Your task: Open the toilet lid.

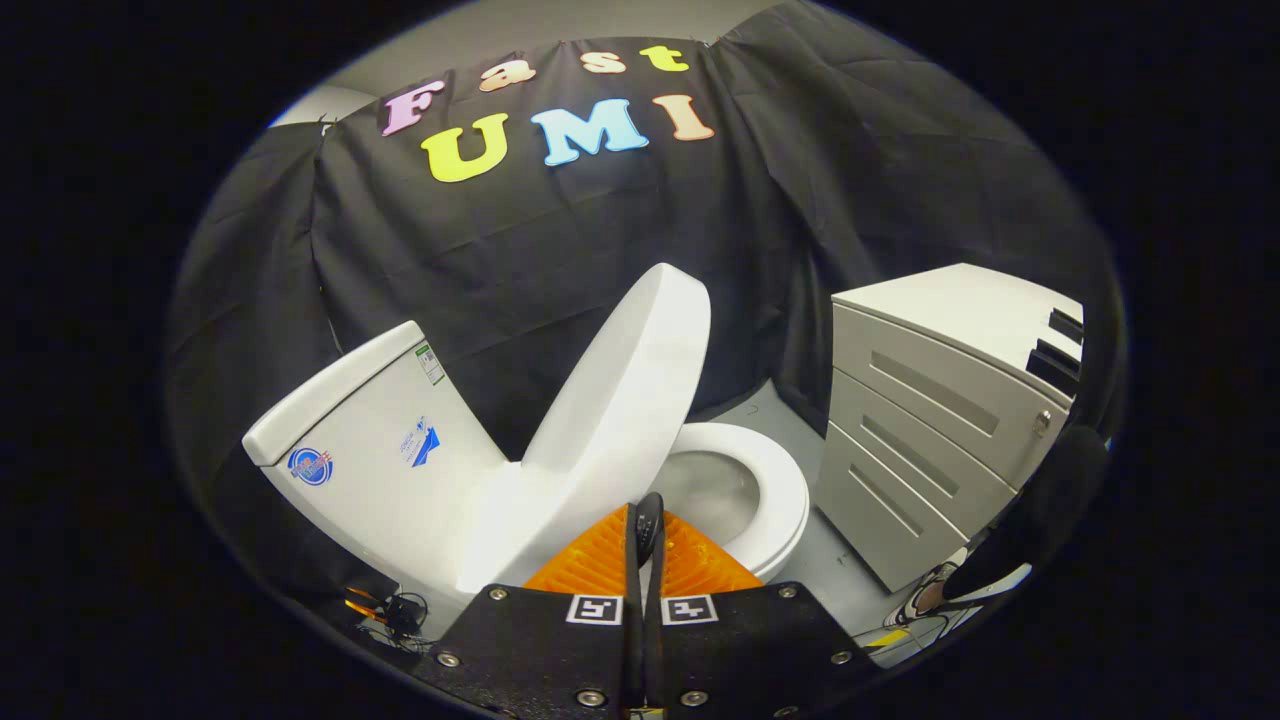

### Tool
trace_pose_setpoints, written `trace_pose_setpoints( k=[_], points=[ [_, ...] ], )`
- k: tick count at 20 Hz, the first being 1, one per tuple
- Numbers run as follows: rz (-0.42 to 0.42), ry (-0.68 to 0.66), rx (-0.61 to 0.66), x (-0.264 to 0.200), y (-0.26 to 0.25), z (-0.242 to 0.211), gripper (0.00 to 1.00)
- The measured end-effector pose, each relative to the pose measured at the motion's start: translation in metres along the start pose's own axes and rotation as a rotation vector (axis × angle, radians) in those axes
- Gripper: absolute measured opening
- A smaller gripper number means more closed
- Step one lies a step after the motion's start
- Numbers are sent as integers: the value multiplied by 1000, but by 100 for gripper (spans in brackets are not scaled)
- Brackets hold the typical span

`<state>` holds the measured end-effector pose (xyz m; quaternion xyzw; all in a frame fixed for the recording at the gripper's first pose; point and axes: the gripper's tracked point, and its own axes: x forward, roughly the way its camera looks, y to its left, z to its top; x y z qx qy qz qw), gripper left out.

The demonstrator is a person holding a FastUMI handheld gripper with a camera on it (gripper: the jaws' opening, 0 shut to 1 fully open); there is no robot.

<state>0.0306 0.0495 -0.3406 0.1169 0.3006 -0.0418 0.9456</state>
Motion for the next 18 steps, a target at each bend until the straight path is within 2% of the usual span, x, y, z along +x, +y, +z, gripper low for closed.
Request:
trace_pose_setpoints(
  k=[3,7,18],
  points=[
    [10,-18,-24,-5,13,8,0],
    [7,-41,-126,-11,32,18,0],
    [13,-95,-199,-24,77,34,0]
  ],
)
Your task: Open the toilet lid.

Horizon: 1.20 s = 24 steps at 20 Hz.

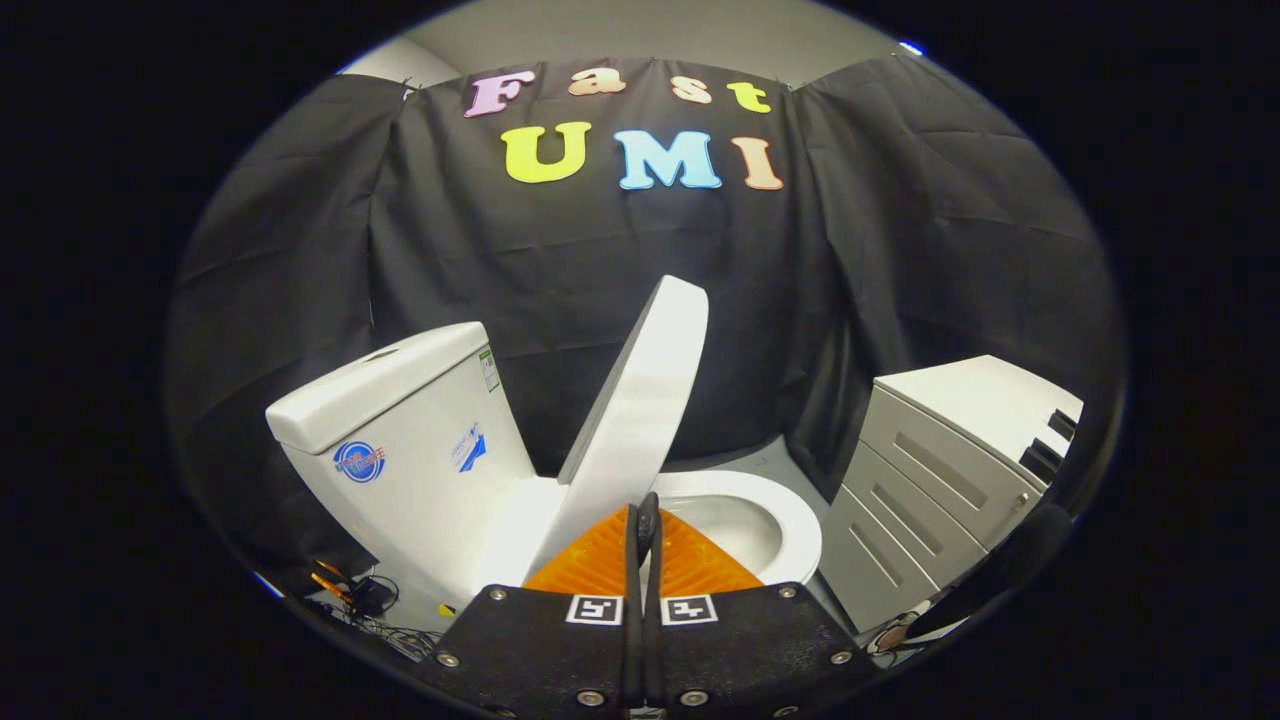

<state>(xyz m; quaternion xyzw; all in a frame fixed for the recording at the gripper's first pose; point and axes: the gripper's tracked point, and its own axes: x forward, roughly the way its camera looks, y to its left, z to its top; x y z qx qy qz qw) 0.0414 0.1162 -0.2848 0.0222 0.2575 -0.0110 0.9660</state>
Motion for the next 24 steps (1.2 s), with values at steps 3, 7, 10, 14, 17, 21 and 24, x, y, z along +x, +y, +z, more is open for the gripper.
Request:
trace_pose_setpoints(
  k=[3,7,10,14,17,21,24],
  points=[
    [-7,-30,-47,-2,15,9,0],
    [-12,-55,-56,-6,38,16,0],
    [-24,-73,-114,-8,52,23,0],
    [-18,-100,-167,-9,82,29,0],
    [-18,-102,-202,-11,101,33,0],
    [5,-114,-221,-12,131,36,0],
    [23,-123,-260,-10,153,39,0]
  ],
)
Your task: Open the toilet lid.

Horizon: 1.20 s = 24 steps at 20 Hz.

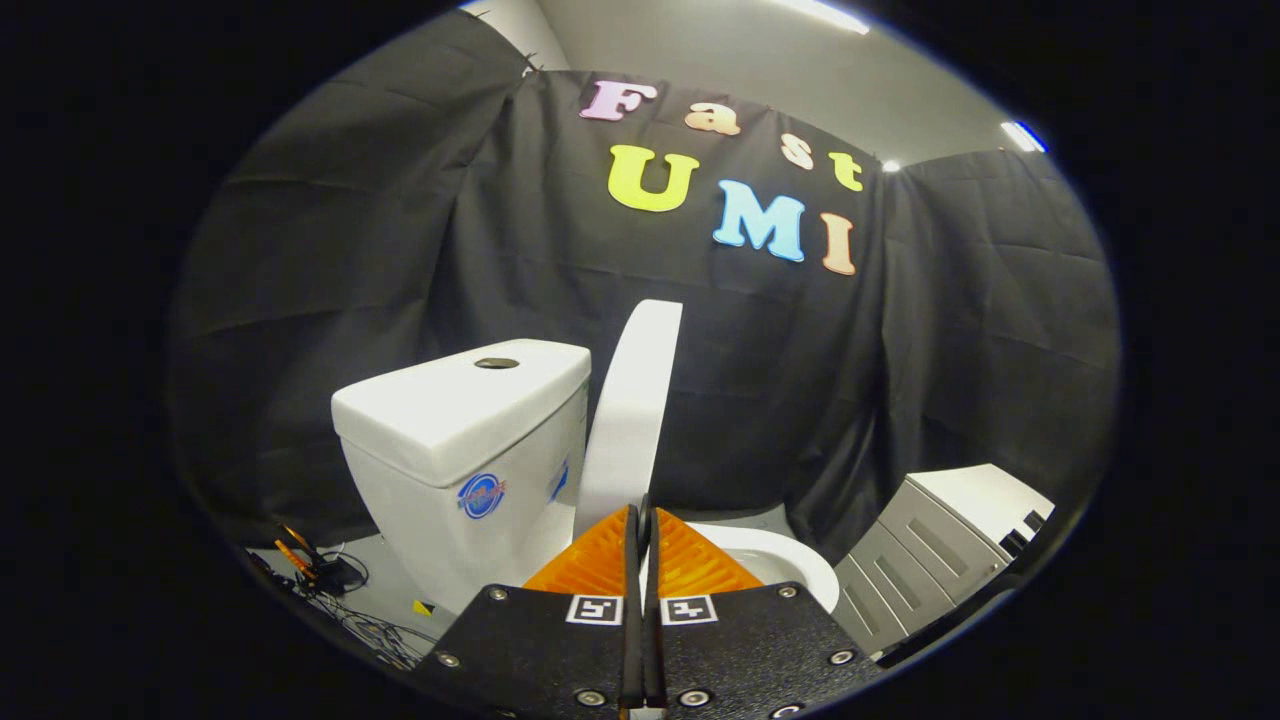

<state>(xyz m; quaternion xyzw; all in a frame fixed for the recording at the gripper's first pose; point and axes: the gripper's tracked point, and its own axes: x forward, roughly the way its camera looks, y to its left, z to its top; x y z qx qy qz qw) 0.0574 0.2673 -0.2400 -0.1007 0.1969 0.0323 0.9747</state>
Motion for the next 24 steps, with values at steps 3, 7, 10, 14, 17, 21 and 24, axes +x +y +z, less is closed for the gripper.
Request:
trace_pose_setpoints(
  k=[3,7,10,14,17,21,24],
  points=[
    [20,-5,-27,1,19,2,0],
    [36,-11,-65,2,41,7,0],
    [37,-7,-57,4,52,7,0],
    [28,-18,-88,2,56,10,0],
    [37,-9,-50,1,51,8,0],
    [87,25,-28,5,51,9,0],
    [168,28,-15,-2,50,14,14]
  ],
)
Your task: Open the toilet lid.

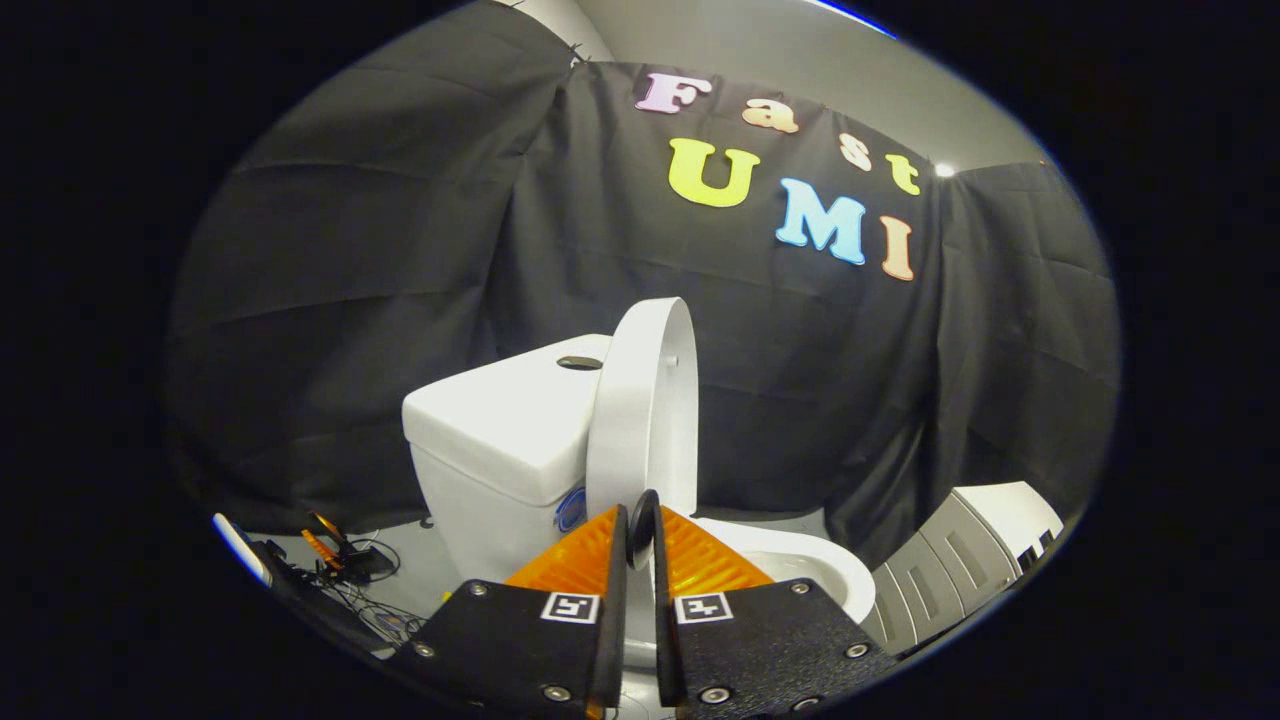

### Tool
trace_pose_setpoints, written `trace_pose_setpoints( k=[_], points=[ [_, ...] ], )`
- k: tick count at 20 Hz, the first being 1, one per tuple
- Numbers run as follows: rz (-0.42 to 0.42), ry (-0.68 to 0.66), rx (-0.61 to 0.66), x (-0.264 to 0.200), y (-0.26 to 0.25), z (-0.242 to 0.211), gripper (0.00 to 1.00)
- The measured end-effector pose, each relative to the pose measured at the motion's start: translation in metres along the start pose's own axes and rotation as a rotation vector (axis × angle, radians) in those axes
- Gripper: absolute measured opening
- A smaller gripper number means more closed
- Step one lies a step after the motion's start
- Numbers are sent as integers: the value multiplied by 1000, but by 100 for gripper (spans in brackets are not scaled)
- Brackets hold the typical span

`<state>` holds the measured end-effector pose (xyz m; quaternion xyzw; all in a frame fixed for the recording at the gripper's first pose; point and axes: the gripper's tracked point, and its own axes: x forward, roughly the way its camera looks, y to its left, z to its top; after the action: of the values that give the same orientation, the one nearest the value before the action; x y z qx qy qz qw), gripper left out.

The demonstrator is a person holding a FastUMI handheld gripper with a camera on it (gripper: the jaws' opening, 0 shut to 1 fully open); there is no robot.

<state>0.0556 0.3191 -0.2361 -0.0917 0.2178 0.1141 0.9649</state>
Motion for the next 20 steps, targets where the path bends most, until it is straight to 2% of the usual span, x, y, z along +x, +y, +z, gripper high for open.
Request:
trace_pose_setpoints(
  k=[2,7,14,20],
  points=[
    [14,-20,50,-13,-12,12,19],
    [61,-141,188,-42,-52,61,95],
    [-58,-261,225,-64,-181,99,95],
    [-103,-262,170,-93,-257,77,95]
  ],
)
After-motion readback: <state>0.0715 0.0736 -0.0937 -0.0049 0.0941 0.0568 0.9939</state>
